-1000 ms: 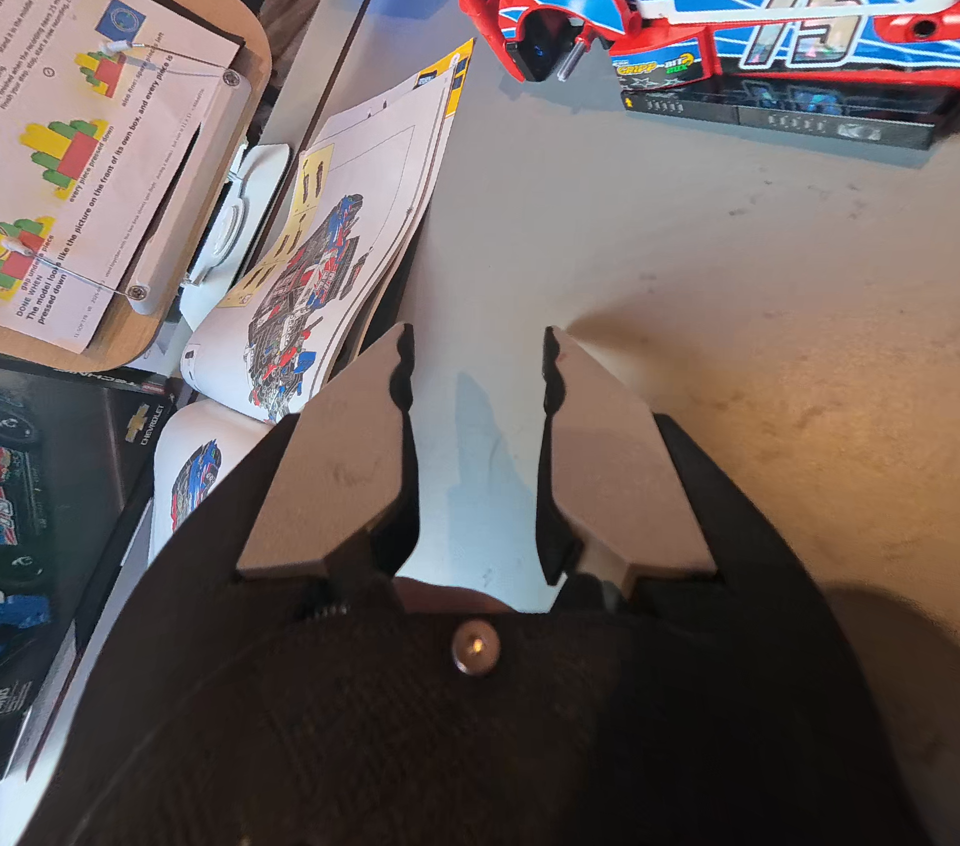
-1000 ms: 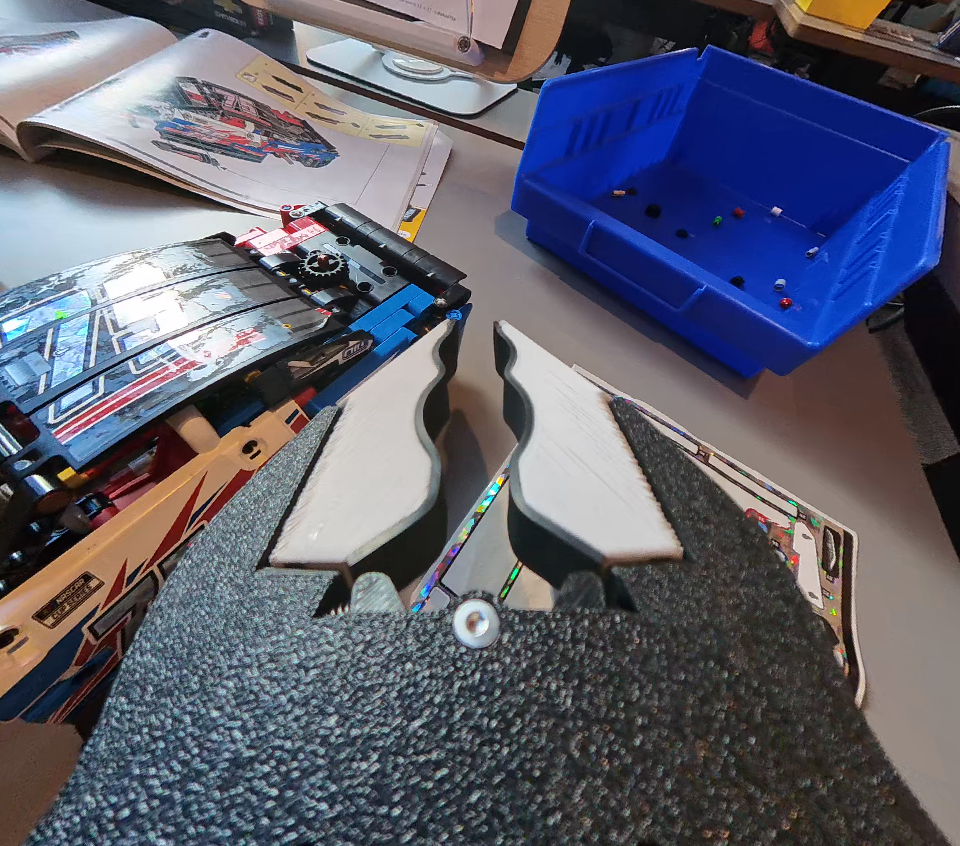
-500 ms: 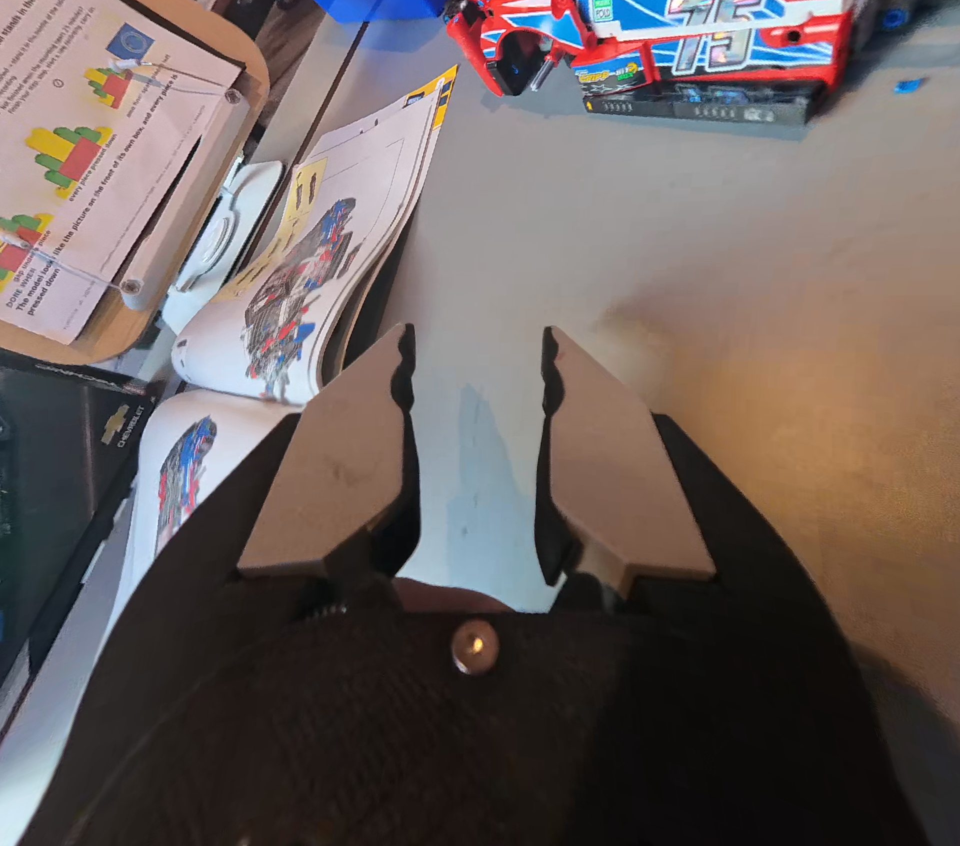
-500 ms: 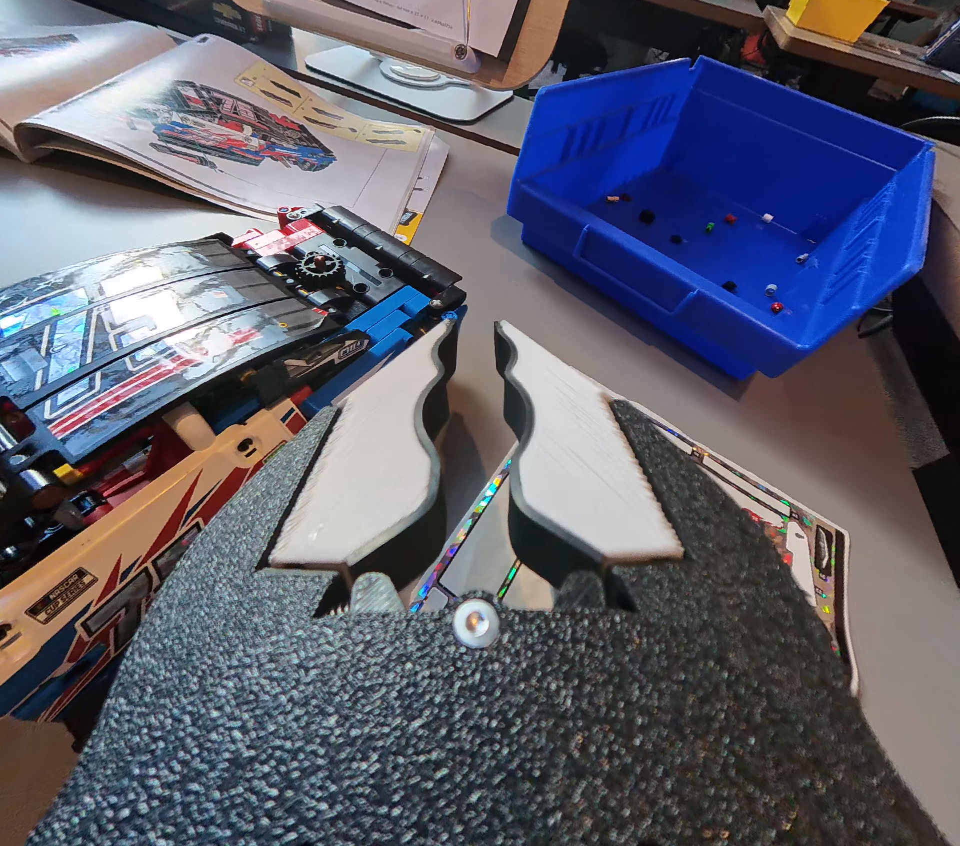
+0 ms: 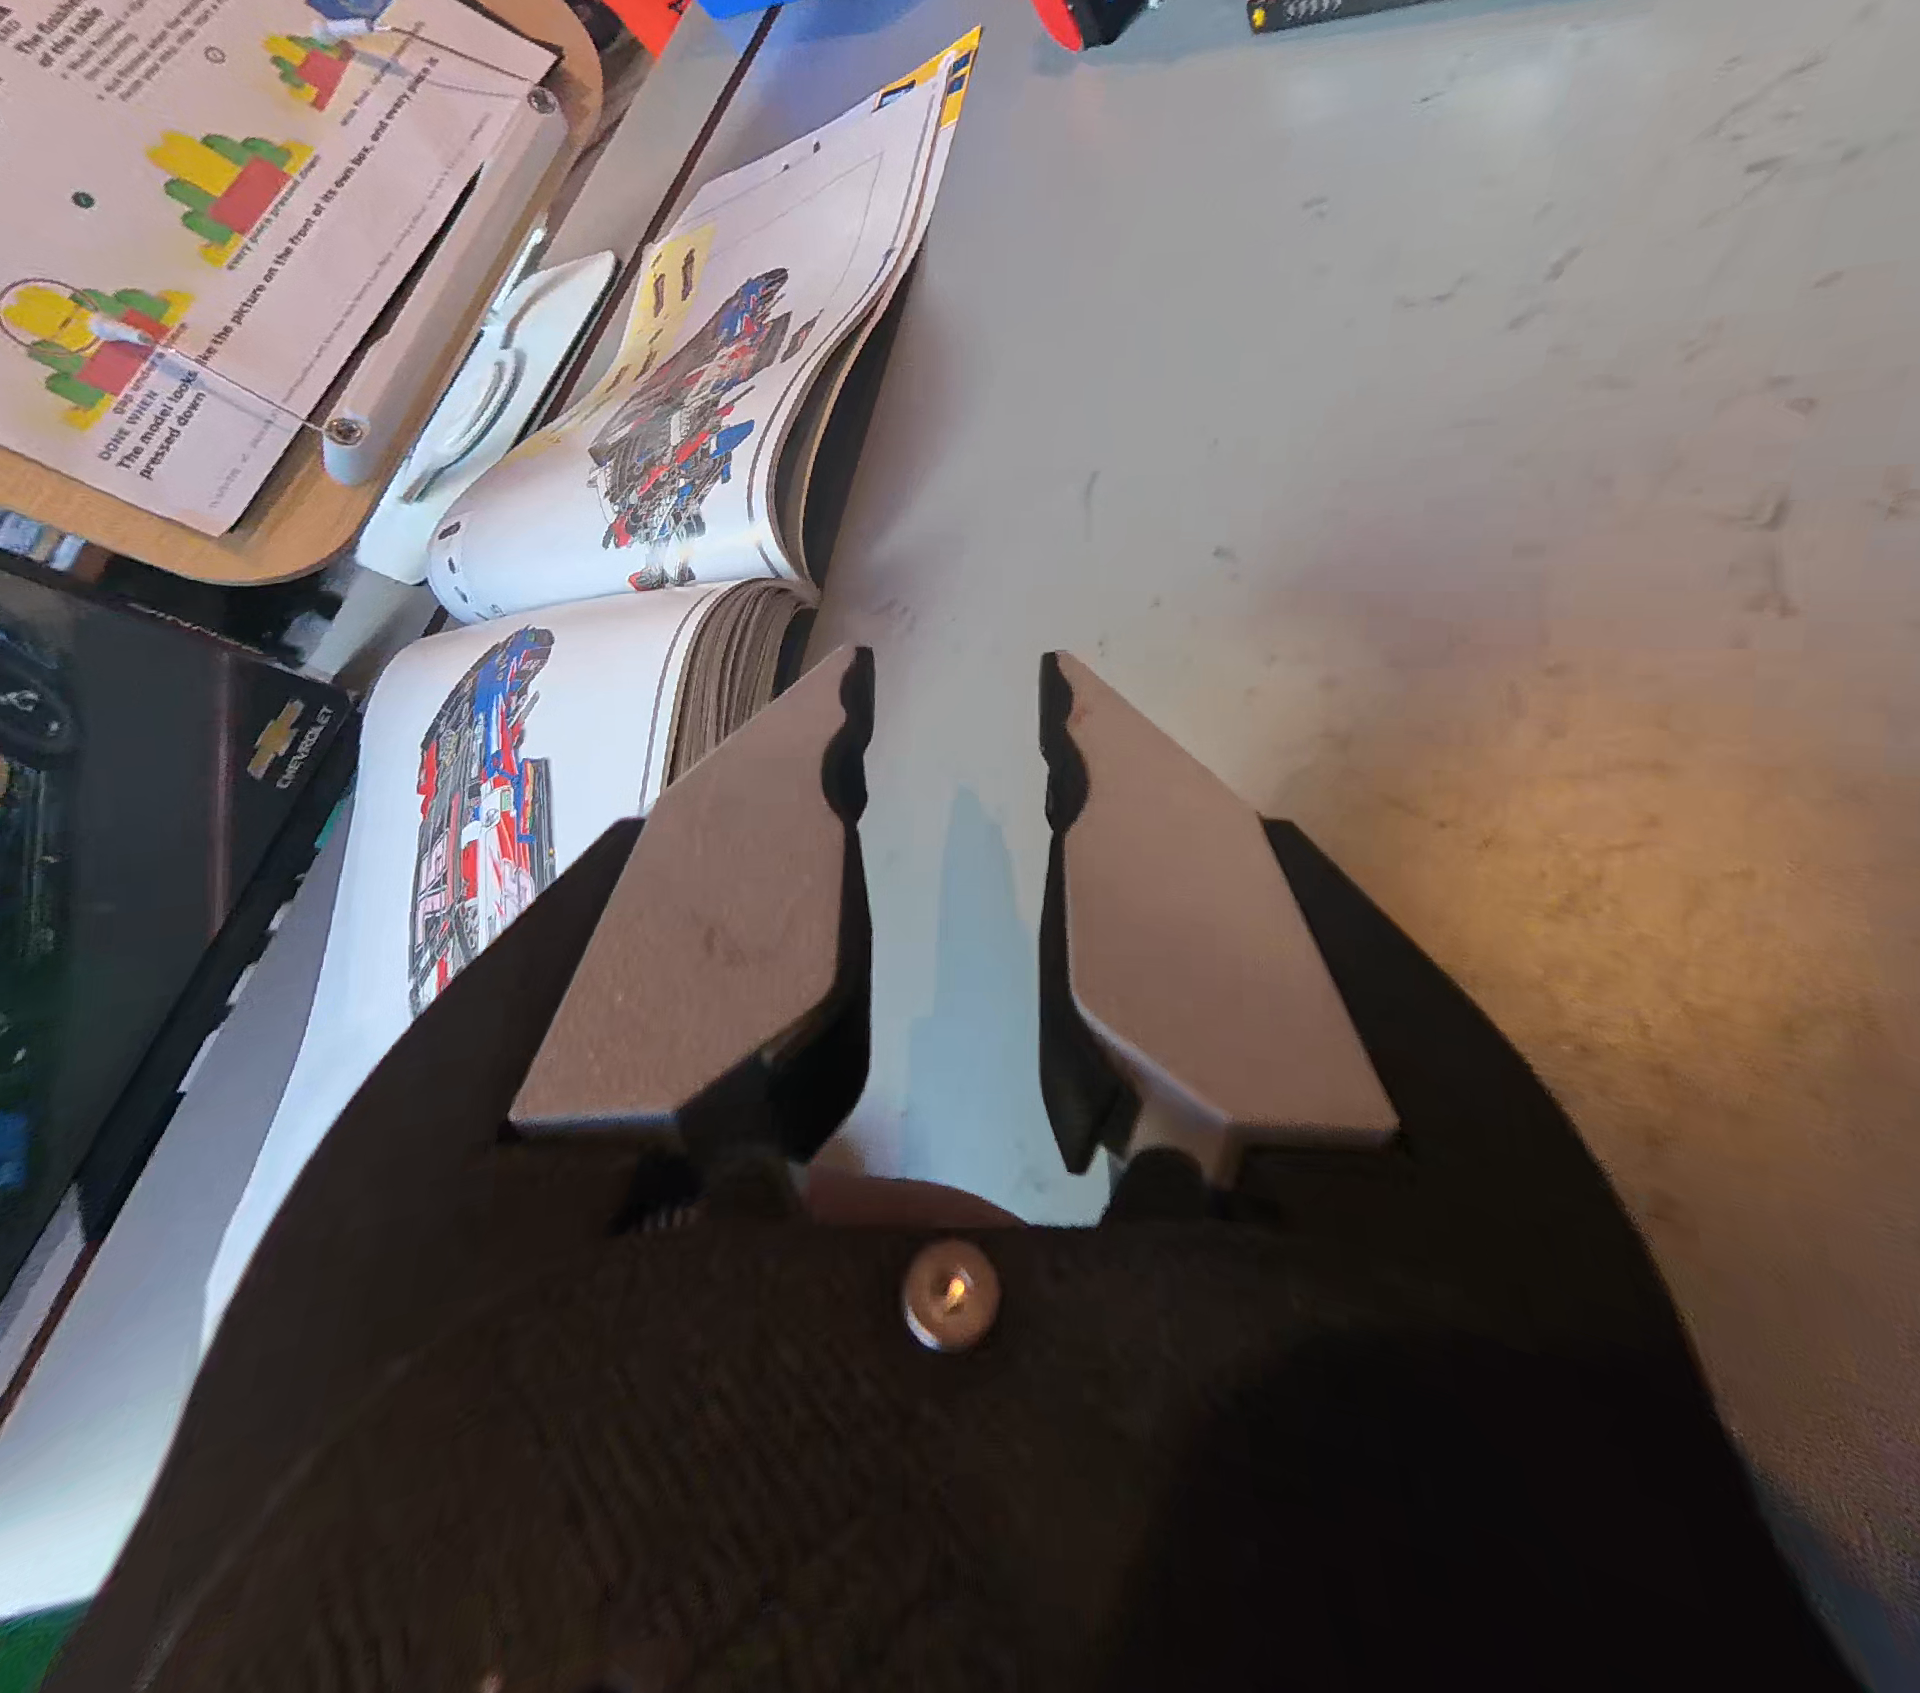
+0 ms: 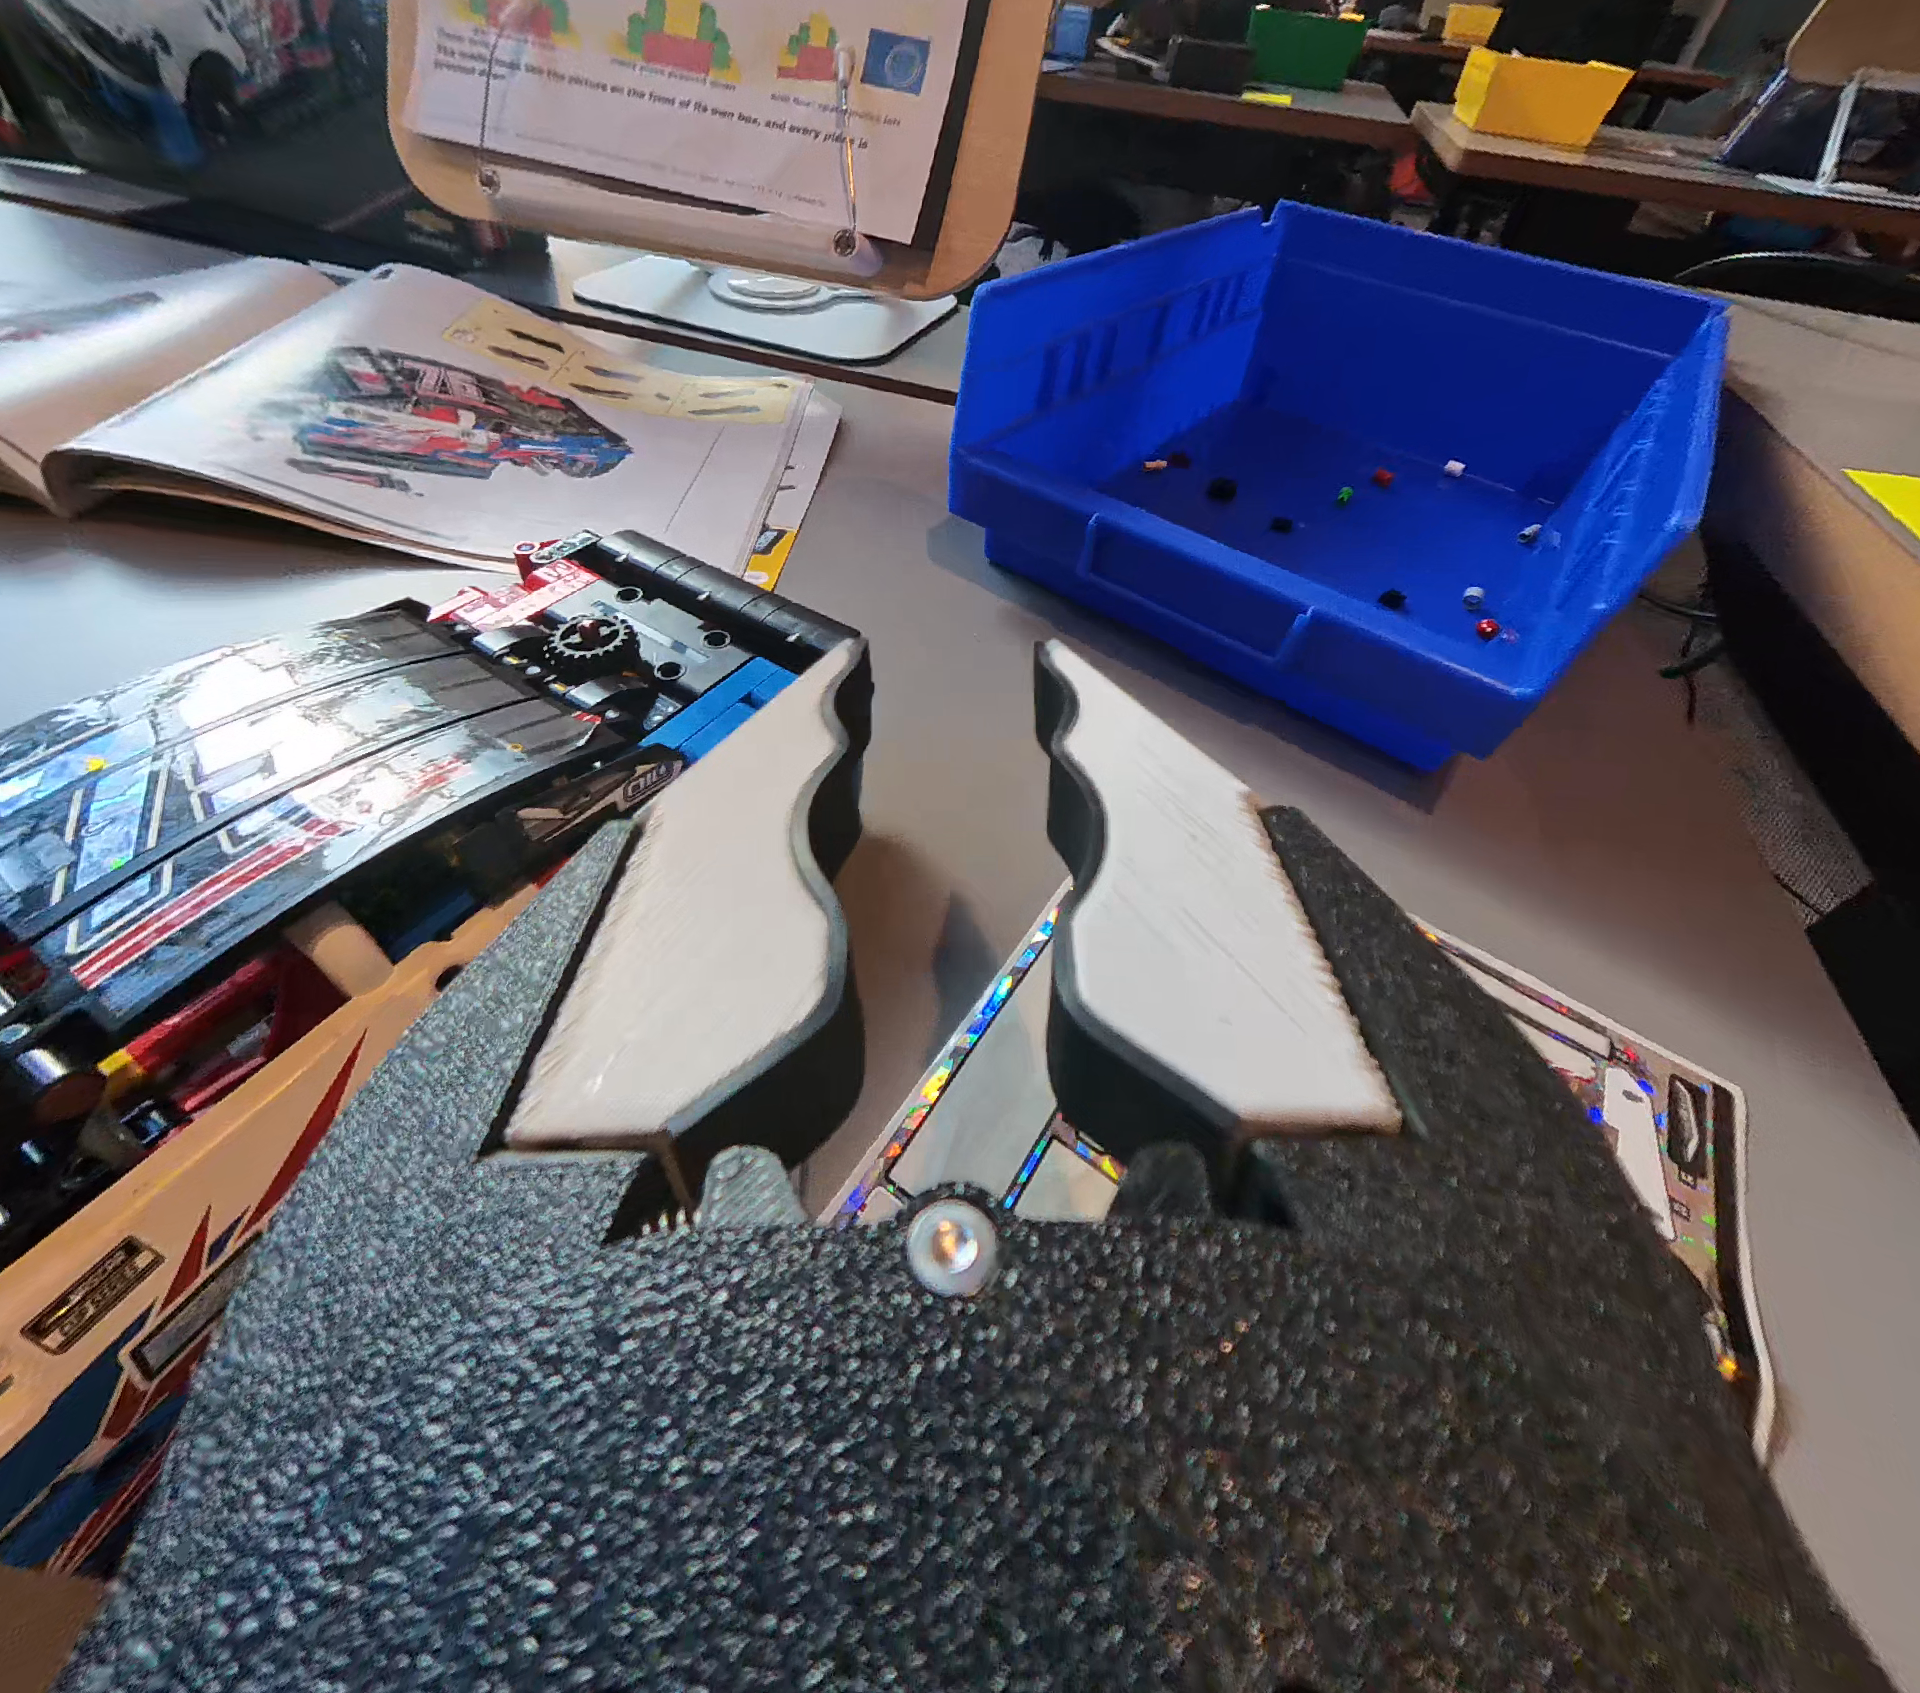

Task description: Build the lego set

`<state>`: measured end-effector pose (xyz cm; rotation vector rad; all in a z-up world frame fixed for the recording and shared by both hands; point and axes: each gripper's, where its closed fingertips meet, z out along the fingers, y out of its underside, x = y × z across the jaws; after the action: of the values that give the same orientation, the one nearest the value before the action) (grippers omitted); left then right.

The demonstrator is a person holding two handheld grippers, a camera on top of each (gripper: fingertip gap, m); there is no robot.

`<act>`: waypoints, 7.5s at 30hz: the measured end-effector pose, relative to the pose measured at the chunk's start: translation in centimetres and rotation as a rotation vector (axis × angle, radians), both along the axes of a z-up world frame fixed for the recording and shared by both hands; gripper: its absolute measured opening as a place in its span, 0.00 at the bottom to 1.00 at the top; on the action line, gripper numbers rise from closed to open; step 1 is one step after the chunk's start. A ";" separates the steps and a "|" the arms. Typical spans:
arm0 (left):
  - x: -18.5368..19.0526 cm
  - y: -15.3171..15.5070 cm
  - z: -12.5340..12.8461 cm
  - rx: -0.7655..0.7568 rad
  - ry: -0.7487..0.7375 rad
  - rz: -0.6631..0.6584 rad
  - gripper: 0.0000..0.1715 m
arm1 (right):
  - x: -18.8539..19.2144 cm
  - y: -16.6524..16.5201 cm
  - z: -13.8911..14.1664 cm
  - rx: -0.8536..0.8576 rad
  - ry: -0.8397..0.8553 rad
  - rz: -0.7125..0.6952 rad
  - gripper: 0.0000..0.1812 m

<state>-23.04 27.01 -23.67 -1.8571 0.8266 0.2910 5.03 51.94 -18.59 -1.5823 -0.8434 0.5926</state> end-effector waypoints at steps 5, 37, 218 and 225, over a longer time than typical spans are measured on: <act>1.5 -0.3 -0.2 0.029 0.068 -0.007 0.13 | 0.7 -0.8 1.2 0.120 -0.028 -0.064 0.15; -6.5 -12.5 8.1 0.388 -0.457 0.051 0.00 | -33.0 -31.1 0.2 -0.076 0.012 0.711 0.24; 8.2 -0.7 -0.3 -0.480 -0.341 -0.097 0.10 | -19.1 -29.0 0.4 -0.065 -0.034 0.428 0.09; 2.8 -4.2 0.3 -0.583 -0.276 -0.003 0.21 | -18.3 -28.2 -0.4 -0.171 0.011 0.435 0.09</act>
<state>-20.26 22.82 -23.41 -2.3644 0.7702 -0.2354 -13.23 23.70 -19.03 -1.5520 -1.1653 1.0045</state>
